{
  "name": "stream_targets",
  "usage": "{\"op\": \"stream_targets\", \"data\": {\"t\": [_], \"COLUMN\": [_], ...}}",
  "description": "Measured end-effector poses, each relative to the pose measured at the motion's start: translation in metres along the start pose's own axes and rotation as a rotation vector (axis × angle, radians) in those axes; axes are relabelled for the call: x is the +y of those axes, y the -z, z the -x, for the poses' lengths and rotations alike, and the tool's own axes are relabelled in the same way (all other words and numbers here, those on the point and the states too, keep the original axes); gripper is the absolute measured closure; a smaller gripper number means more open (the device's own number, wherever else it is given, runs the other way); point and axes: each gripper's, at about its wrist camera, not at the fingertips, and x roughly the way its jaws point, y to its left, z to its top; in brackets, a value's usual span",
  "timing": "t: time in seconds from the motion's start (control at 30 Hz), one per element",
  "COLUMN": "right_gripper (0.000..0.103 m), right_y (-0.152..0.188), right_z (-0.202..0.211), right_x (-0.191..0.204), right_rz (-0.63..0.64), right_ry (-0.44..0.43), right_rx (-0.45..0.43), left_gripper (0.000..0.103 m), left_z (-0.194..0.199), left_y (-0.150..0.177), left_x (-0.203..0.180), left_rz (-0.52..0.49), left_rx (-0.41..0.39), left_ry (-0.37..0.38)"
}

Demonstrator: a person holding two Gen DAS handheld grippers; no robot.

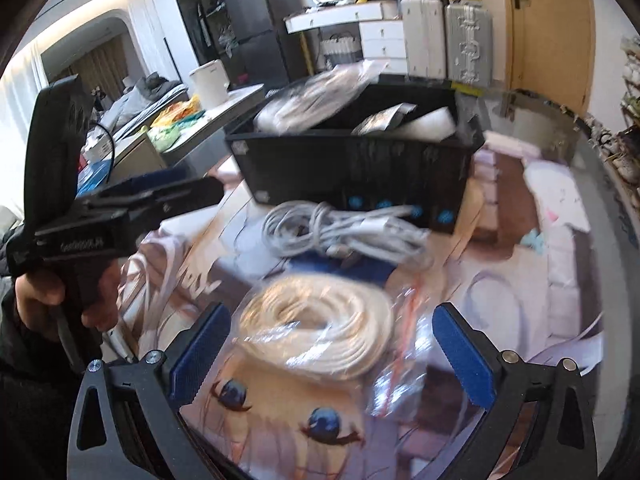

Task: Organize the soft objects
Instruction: 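Lower the right gripper onto the bagged white cable coil and grasp it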

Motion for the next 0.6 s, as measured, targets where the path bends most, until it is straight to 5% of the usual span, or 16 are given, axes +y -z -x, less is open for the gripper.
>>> {"op": "stream_targets", "data": {"t": [0.6], "right_gripper": [0.001], "right_y": [-0.002], "right_z": [-0.026], "right_x": [0.015], "right_rz": [0.018], "right_ry": [0.070], "right_rx": [0.039], "left_gripper": [0.000], "left_z": [-0.011], "left_y": [0.009], "left_x": [-0.006], "left_rz": [-0.021], "left_rx": [0.035], "left_ry": [0.006]}}
